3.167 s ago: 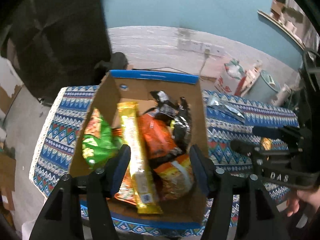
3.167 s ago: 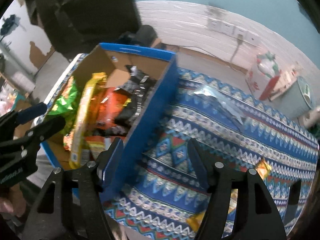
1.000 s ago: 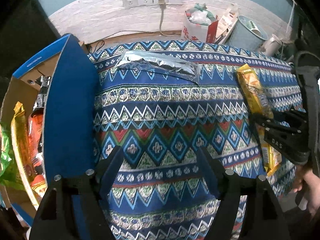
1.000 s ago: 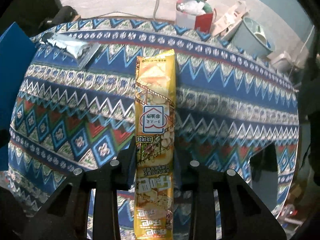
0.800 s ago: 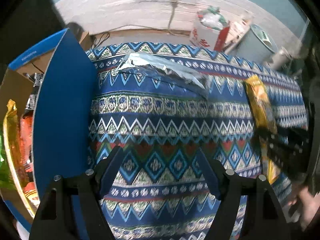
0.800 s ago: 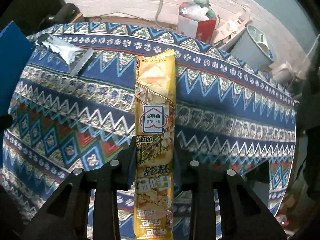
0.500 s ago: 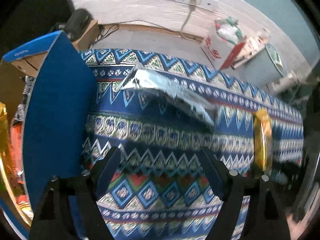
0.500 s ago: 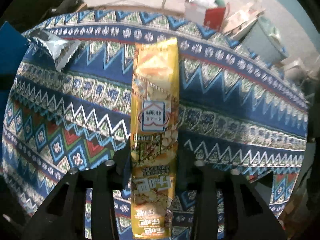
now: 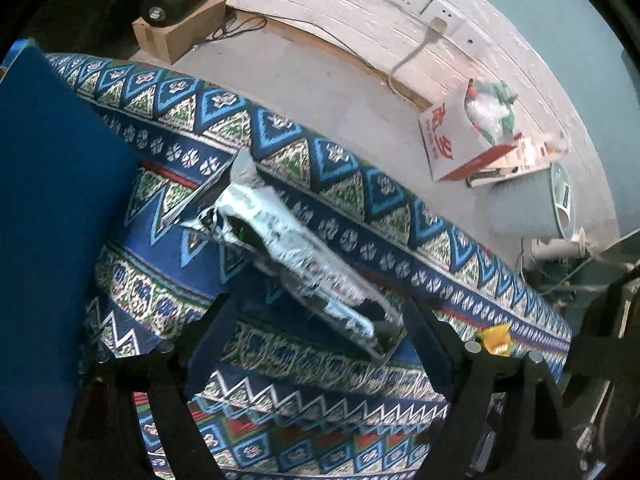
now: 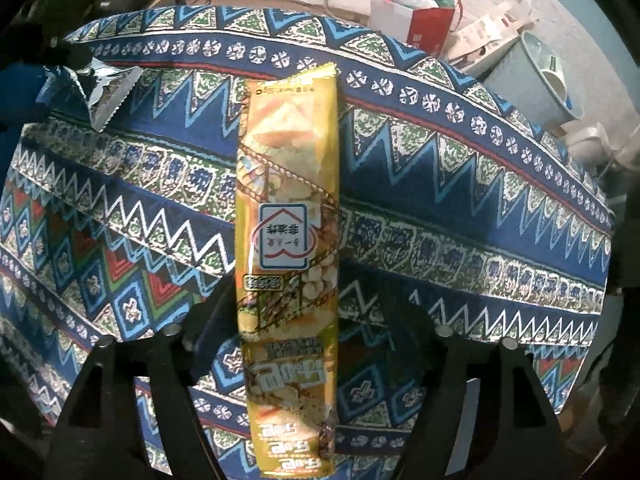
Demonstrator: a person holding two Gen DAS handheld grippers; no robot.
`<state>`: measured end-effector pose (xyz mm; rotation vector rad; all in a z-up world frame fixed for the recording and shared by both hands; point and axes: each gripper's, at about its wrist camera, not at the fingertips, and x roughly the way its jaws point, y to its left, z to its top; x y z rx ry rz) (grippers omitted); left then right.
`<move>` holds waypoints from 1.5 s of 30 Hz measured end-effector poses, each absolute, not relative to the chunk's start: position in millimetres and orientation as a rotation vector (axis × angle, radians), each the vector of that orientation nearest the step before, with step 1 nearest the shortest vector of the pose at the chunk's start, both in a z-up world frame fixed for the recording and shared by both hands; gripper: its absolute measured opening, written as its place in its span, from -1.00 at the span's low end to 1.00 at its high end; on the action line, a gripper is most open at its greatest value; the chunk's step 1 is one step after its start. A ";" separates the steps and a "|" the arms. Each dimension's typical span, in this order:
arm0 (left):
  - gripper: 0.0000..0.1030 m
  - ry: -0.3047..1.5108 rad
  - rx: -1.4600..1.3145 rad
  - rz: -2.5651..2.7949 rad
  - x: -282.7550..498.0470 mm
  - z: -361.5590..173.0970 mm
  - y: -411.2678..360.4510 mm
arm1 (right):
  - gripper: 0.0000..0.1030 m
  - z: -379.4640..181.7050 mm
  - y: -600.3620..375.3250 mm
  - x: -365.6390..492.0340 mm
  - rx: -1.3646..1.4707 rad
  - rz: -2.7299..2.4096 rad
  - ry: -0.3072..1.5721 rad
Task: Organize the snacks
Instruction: 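Grasp the silver foil wrapper with the left tool while the right tool holds the wafer bar, then lift both snacks and carry them over the cardboard box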
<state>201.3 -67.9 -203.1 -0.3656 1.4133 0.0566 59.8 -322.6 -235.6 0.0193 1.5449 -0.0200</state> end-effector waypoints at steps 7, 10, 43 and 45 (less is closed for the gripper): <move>0.68 1.431 -0.328 0.075 209.0 -207.0 -84.5 | 0.47 -236.9 -326.3 63.5 0.033 -0.028 1.539; 0.47 1.405 -0.283 0.078 207.9 -205.0 -88.6 | 0.47 -235.6 -324.1 62.2 0.039 -0.036 1.531; -0.44 1.273 0.124 -0.118 113.7 -159.3 -85.8 | -0.45 -168.6 -267.5 34.8 0.054 -0.005 1.409; -0.44 1.259 0.137 -0.126 104.9 -151.7 -80.6 | -0.45 -160.6 -262.9 34.7 0.054 0.002 1.397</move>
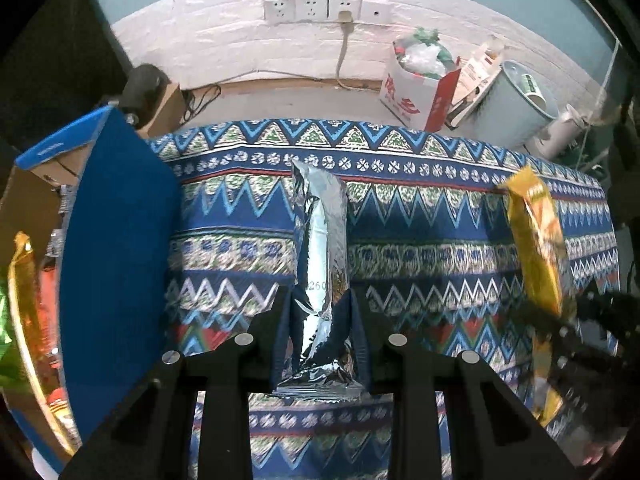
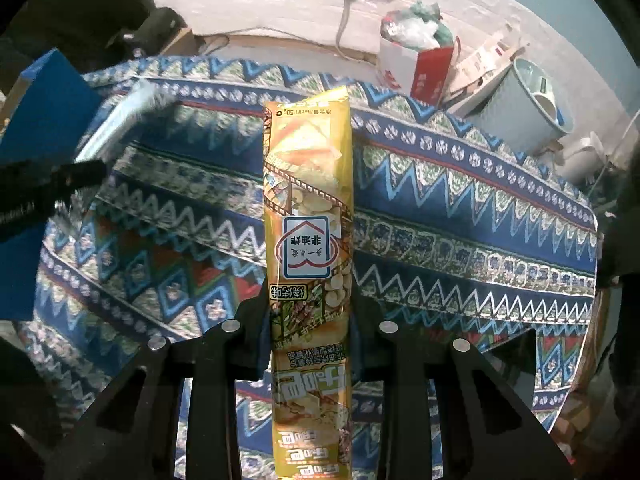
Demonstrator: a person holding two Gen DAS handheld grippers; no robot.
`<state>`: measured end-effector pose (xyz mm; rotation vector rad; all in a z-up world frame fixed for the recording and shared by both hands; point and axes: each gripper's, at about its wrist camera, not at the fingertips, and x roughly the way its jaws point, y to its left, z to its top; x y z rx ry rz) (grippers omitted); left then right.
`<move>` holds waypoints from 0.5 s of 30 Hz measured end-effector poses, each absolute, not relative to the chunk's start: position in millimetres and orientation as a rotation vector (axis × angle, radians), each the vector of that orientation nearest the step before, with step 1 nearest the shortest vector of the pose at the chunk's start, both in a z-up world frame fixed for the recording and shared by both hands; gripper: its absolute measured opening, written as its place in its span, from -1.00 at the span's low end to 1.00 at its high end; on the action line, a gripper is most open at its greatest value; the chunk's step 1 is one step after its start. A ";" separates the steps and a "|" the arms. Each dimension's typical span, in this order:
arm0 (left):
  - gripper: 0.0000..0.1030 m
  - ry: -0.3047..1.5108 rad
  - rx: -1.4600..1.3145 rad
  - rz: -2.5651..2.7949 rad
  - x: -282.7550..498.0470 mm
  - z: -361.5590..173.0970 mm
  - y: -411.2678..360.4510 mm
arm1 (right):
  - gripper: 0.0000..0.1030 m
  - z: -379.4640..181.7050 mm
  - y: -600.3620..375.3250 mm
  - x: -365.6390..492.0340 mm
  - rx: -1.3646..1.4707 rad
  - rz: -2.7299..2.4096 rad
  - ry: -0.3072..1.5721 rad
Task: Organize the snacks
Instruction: 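Lift both snacks and carry them over the cardboard box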
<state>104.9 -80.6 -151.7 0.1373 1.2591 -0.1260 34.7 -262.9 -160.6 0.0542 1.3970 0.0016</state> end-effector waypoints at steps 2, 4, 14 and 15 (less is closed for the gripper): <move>-0.44 1.247 0.147 -0.130 97.5 -145.2 -75.8 | -0.45 -151.1 -257.6 33.5 0.052 0.011 1.383; -0.44 1.231 0.156 -0.132 89.0 -137.0 -68.6 | -0.45 -139.7 -250.1 31.9 0.045 0.017 1.367; -0.44 1.128 0.187 -0.150 51.4 -92.6 -36.8 | -0.45 -95.8 -218.2 36.9 0.044 0.085 1.296; -0.44 1.114 0.192 -0.149 47.3 -87.5 -32.7 | -0.45 -91.3 -212.6 37.6 0.043 0.096 1.289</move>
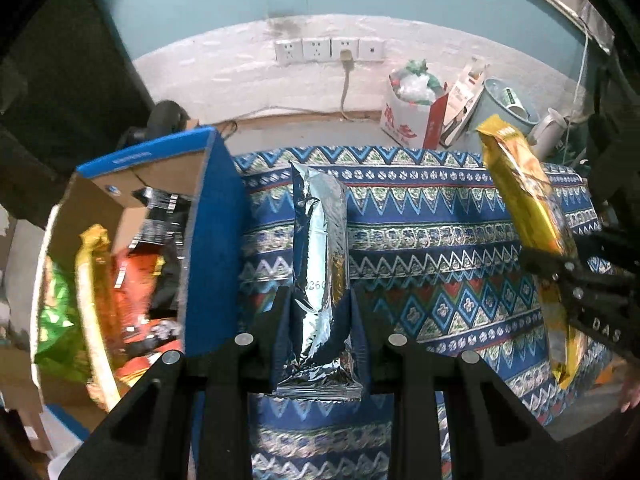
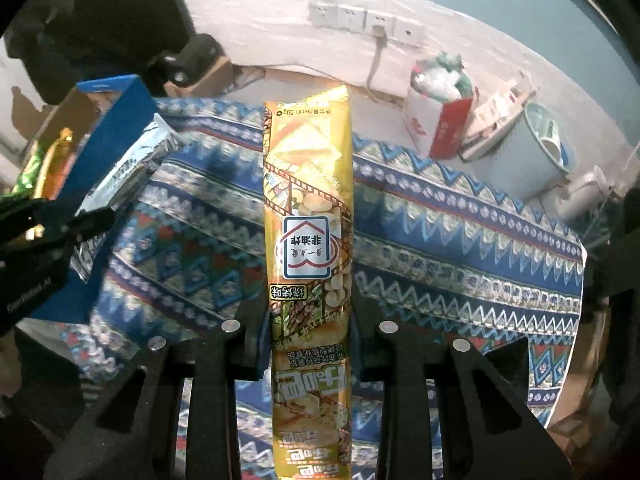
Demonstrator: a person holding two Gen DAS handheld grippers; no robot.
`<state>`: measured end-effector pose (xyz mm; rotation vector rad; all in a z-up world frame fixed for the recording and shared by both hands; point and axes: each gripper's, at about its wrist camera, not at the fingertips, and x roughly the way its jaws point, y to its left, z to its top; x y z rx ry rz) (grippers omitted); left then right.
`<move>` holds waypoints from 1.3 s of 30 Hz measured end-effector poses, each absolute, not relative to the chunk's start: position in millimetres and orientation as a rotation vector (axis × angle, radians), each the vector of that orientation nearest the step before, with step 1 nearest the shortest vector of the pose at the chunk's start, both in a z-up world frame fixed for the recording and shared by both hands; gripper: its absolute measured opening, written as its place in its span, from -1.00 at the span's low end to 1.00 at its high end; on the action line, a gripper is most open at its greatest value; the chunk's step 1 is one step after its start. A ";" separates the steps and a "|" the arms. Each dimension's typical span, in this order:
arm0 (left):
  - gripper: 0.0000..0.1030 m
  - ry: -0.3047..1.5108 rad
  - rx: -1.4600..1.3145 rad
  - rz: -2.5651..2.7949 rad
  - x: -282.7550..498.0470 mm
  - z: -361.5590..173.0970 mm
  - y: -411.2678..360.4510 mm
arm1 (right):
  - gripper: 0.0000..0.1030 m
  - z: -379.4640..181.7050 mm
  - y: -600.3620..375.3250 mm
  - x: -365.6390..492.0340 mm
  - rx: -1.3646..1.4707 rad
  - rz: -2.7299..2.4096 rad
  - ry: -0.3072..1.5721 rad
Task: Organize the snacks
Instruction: 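Lift both snacks and carry them over the cardboard box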
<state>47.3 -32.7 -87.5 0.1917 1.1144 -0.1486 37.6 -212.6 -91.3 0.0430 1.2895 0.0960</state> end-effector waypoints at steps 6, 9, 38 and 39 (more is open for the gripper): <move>-0.44 1.053 0.202 -0.141 31.4 -65.7 -12.9 | -0.45 -70.5 -186.7 44.1 0.055 0.154 1.256; -0.44 1.012 0.206 -0.121 24.3 -54.9 0.4 | -0.45 -58.7 -172.8 49.0 0.067 0.184 1.237; -0.44 0.953 -0.036 0.079 25.3 -32.8 156.7 | -0.44 -40.0 -19.3 127.3 0.153 0.424 1.251; -0.44 0.955 -0.044 0.086 25.9 -33.9 160.6 | -0.44 -41.3 -15.0 130.0 0.159 0.428 1.255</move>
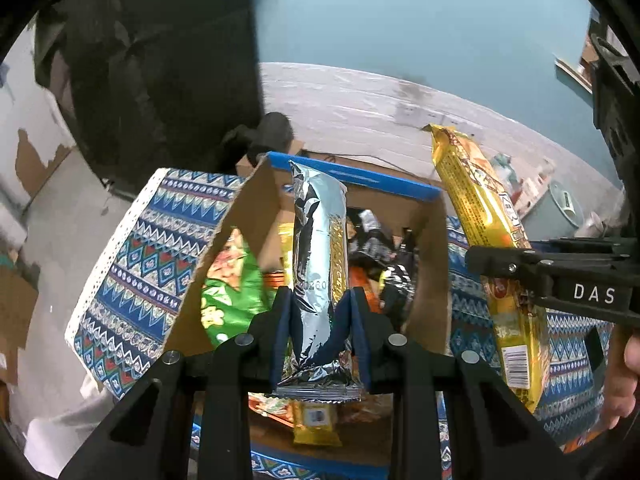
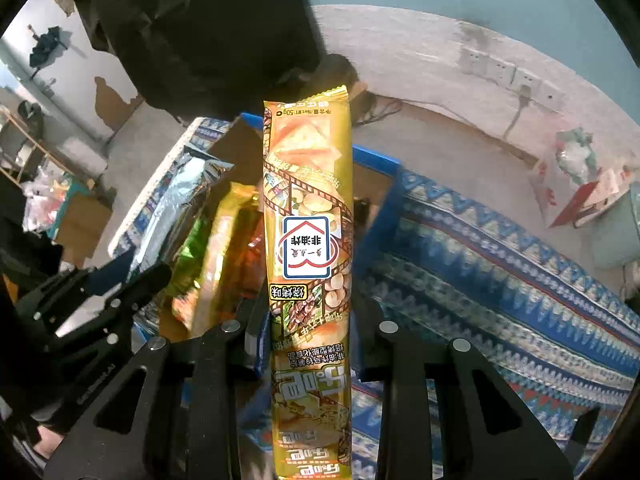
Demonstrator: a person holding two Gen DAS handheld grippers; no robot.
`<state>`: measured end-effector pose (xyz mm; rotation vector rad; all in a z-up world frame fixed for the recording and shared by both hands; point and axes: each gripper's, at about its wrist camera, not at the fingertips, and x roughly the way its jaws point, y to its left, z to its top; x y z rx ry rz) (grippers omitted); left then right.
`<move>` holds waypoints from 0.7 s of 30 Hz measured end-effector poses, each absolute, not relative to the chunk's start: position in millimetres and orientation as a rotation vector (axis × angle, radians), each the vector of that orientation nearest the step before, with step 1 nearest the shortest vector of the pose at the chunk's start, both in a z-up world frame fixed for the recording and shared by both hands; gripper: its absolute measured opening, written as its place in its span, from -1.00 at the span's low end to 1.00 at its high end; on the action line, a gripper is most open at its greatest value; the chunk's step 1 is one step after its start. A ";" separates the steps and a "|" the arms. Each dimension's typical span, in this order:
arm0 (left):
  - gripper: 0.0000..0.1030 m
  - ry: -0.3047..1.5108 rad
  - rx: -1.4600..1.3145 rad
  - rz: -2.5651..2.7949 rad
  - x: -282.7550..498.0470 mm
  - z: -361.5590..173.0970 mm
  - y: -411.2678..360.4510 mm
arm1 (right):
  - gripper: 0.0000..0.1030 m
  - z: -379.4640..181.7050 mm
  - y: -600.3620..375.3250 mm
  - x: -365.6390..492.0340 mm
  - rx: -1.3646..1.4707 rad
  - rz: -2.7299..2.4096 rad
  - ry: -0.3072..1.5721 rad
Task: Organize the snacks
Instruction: 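Lift both snacks and carry them over the cardboard box, then open both tools to drop the snacks into the box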
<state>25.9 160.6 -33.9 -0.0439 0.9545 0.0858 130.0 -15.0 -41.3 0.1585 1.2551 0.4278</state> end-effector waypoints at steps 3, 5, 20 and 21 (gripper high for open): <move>-0.44 0.961 -0.067 0.102 28.3 -38.2 169.8 | -0.44 -44.9 0.5 138.5 0.169 0.439 1.268; -0.44 0.970 -0.088 0.102 30.2 -41.1 175.5 | -0.44 -48.0 9.4 144.0 0.178 0.448 1.278; -0.31 1.002 -0.150 0.177 38.0 -52.4 198.9 | -0.34 -80.3 36.4 165.8 0.286 0.489 1.367; -0.16 1.003 -0.150 0.181 37.9 -52.1 198.5 | -0.26 -79.2 35.9 166.5 0.289 0.488 1.363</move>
